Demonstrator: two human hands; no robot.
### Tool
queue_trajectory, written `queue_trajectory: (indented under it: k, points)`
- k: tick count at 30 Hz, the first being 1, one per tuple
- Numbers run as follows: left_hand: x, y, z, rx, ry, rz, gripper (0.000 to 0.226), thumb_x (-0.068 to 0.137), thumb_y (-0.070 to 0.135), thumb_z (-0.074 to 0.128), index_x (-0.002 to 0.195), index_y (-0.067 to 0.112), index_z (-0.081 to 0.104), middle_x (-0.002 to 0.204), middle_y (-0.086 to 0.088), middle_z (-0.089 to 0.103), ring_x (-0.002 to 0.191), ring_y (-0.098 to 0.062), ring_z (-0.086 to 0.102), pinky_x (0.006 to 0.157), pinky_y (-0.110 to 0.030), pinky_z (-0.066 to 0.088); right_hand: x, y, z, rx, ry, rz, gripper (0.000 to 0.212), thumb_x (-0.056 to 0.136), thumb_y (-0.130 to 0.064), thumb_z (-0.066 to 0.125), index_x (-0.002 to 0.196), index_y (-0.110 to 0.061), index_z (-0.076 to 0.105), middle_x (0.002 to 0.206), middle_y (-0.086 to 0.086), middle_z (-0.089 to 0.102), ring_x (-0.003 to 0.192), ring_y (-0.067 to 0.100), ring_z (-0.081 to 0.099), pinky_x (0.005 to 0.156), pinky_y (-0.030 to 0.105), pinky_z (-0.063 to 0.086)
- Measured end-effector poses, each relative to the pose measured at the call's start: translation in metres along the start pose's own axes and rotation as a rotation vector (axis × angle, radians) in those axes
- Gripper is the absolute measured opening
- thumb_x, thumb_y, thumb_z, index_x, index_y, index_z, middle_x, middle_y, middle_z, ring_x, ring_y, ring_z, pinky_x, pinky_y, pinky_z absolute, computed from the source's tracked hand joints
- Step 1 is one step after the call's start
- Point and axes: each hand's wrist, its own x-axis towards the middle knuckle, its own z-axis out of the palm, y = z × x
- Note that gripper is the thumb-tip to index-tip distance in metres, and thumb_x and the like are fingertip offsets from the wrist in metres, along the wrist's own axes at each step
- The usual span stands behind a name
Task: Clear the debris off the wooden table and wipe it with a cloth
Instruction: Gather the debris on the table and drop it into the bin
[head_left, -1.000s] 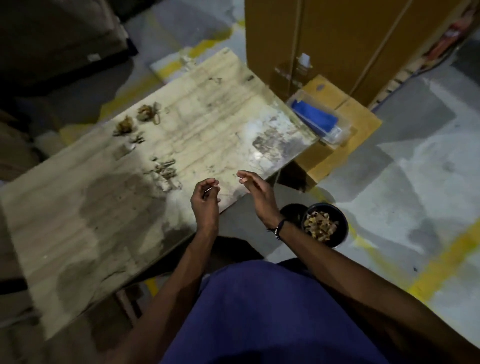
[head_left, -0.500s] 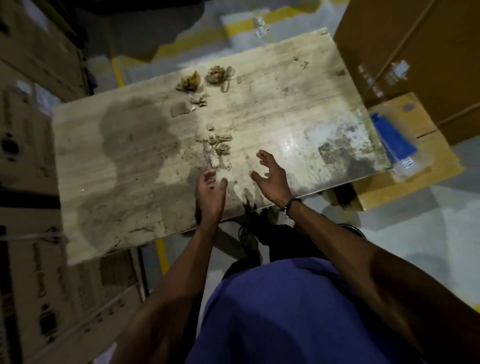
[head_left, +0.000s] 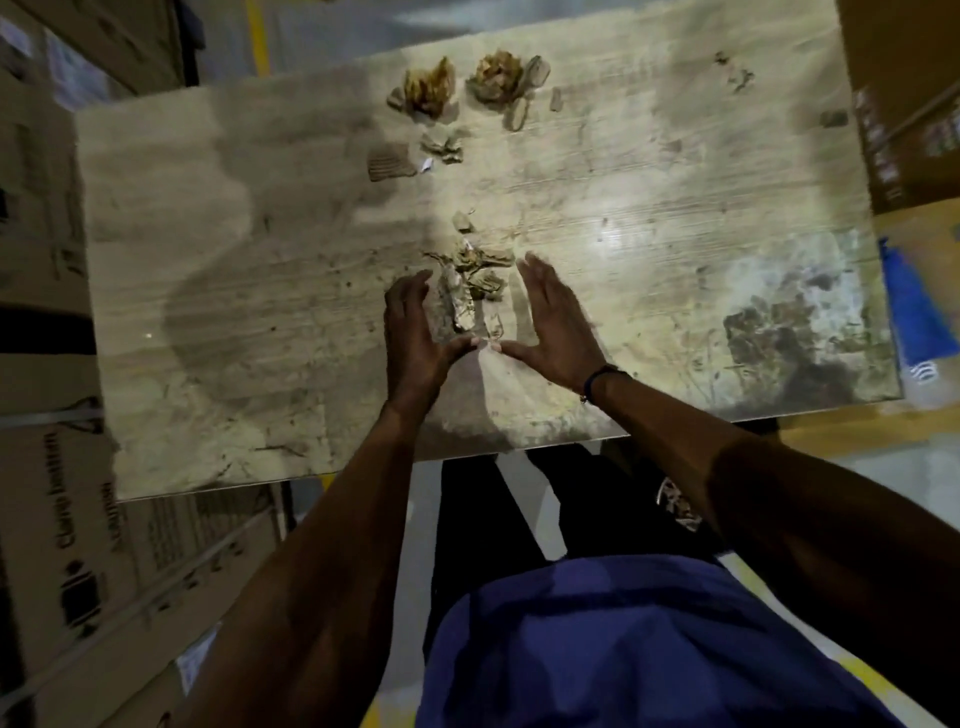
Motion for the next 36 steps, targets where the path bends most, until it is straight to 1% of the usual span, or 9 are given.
queue_trajectory:
  k: [3, 5, 9, 18, 22, 26, 29, 33, 36]
  points:
    - [0.021, -0.004, -0.001, -0.019, -0.029, 0.019, 0.104, 0.068, 0.027, 0.101, 0.155, 0.026, 0.045, 0.145, -0.004, 0.039, 0.109, -0.014, 0.058, 0.088, -0.033, 0.058, 0.021, 0.001, 0.006, -0.028, 0.011, -0.027, 0.115, 0.085, -0.08, 0.055, 0.169, -0.015, 0.01, 0.178, 0.006, 0.003, 0.165, 0.026, 0.0, 0.131, 0.049, 0.009]
    - [0.04, -0.005, 0.0, -0.039, -0.037, 0.036, 0.102, 0.064, 0.017, 0.101, 0.152, 0.024, 0.05, 0.139, -0.003, 0.041, 0.092, -0.014, 0.059, 0.074, -0.031, 0.058, 0.04, 0.005, 0.003, -0.044, 0.004, -0.06, 0.118, 0.082, -0.077, 0.064, 0.169, -0.016, 0.013, 0.178, 0.005, 0.004, 0.165, 0.025, -0.001, 0.132, 0.05, 0.01]
    - [0.079, 0.002, 0.003, -0.132, -0.076, 0.068, 0.092, 0.068, 0.003, 0.093, 0.148, 0.023, 0.054, 0.134, 0.001, 0.044, 0.086, -0.013, 0.063, 0.072, -0.04, 0.061, 0.075, 0.009, -0.005, -0.07, -0.039, -0.098, 0.123, 0.082, -0.073, 0.072, 0.17, -0.018, 0.007, 0.178, 0.0, -0.001, 0.164, 0.018, -0.007, 0.133, 0.043, 0.003]
    - [0.153, 0.012, -0.016, -0.203, -0.158, 0.083, 0.084, 0.082, 0.002, 0.086, 0.154, 0.018, 0.046, 0.137, -0.008, 0.052, 0.1, -0.015, 0.066, 0.082, -0.033, 0.062, 0.156, -0.001, -0.036, -0.019, 0.021, -0.086, 0.107, 0.089, -0.049, 0.081, 0.169, -0.021, 0.016, 0.178, 0.0, 0.009, 0.164, 0.019, 0.003, 0.132, 0.044, 0.018]
    - [0.165, 0.011, -0.035, -0.113, -0.168, 0.073, 0.08, 0.078, -0.005, 0.077, 0.148, 0.023, 0.05, 0.129, -0.004, 0.054, 0.096, -0.021, 0.062, 0.079, -0.045, 0.06, 0.153, 0.004, -0.054, 0.098, 0.049, -0.109, 0.107, 0.08, -0.056, 0.087, 0.165, -0.022, 0.03, 0.175, -0.002, 0.022, 0.162, 0.014, 0.017, 0.13, 0.034, 0.023]
    - [0.177, 0.005, -0.047, 0.199, 0.059, 0.145, 0.069, 0.078, 0.02, 0.072, 0.142, 0.017, 0.047, 0.137, -0.003, 0.043, 0.121, -0.021, 0.054, 0.098, -0.047, 0.053, 0.162, 0.008, -0.068, 0.119, 0.157, -0.134, 0.112, 0.07, -0.067, 0.09, 0.159, -0.021, 0.04, 0.169, -0.001, 0.033, 0.158, 0.017, 0.028, 0.126, 0.045, 0.034]
    - [0.2, -0.003, -0.045, 0.191, 0.201, 0.082, 0.076, 0.08, 0.033, 0.071, 0.148, 0.019, 0.042, 0.15, -0.003, 0.04, 0.137, -0.027, 0.049, 0.108, -0.052, 0.048, 0.181, 0.015, -0.075, 0.144, 0.288, -0.108, 0.107, 0.075, -0.066, 0.087, 0.157, -0.016, 0.041, 0.166, 0.003, 0.036, 0.156, 0.02, 0.032, 0.124, 0.047, 0.037]
    - [0.223, -0.007, -0.027, 0.144, 0.162, 0.11, 0.083, 0.091, 0.04, 0.065, 0.161, 0.01, 0.031, 0.167, -0.011, 0.032, 0.156, -0.029, 0.031, 0.125, -0.052, 0.032, 0.214, 0.017, -0.079, 0.205, 0.411, 0.038, 0.086, 0.095, -0.064, 0.066, 0.161, -0.019, 0.034, 0.171, 0.005, 0.028, 0.16, 0.017, 0.024, 0.129, 0.029, 0.023]
    - [0.221, -0.002, -0.006, 0.129, 0.166, 0.038, 0.084, 0.097, 0.045, 0.058, 0.165, 0.01, 0.024, 0.173, -0.011, 0.023, 0.161, -0.028, 0.018, 0.129, -0.05, 0.025, 0.229, 0.01, -0.07, 0.24, 0.396, 0.173, 0.099, 0.094, -0.081, 0.045, 0.167, -0.017, 0.022, 0.176, 0.002, 0.018, 0.163, 0.017, 0.011, 0.128, 0.021, 0.007]
